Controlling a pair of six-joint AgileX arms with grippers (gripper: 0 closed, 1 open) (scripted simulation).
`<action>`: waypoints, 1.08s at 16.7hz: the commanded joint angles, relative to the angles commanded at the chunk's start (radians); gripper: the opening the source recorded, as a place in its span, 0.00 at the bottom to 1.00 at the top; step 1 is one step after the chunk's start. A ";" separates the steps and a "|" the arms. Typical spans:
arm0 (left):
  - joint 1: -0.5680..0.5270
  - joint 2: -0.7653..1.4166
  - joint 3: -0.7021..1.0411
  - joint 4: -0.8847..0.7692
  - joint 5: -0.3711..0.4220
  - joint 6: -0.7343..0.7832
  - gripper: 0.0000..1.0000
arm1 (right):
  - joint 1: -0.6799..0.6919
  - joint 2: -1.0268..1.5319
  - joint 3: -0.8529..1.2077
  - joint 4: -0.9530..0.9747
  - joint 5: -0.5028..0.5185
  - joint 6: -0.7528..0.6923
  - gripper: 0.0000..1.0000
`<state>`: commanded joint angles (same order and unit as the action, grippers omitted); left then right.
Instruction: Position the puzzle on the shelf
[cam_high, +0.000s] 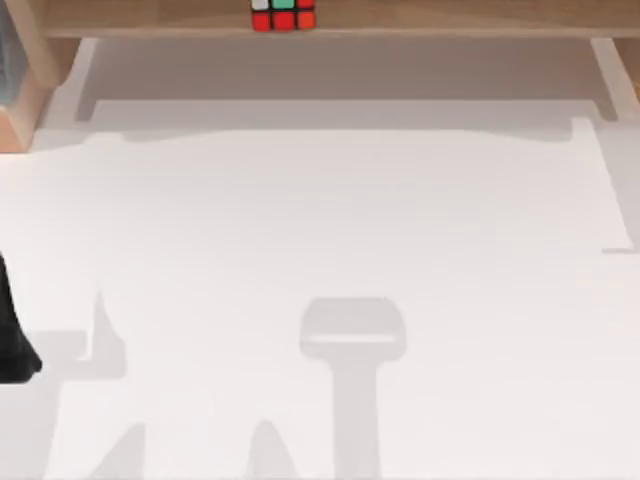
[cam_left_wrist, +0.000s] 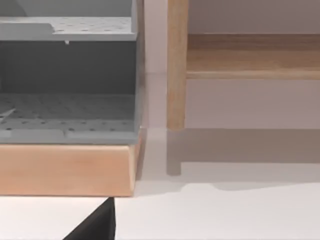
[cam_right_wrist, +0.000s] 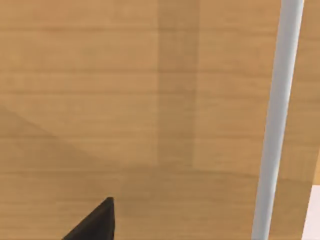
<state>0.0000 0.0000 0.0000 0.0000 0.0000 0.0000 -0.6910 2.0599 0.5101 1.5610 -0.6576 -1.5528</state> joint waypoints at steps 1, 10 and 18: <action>0.000 0.000 0.000 0.000 0.000 0.000 1.00 | 0.002 0.001 0.003 -0.002 0.002 0.000 1.00; 0.000 0.000 0.000 0.000 0.000 0.000 1.00 | 0.002 0.001 0.003 -0.002 0.002 0.000 0.55; 0.000 0.000 0.000 0.000 0.000 0.000 1.00 | 0.002 0.001 0.003 -0.002 0.002 0.000 0.00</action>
<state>0.0000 0.0000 0.0000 0.0000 0.0000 0.0000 -0.6888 2.0607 0.5130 1.5589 -0.6554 -1.5528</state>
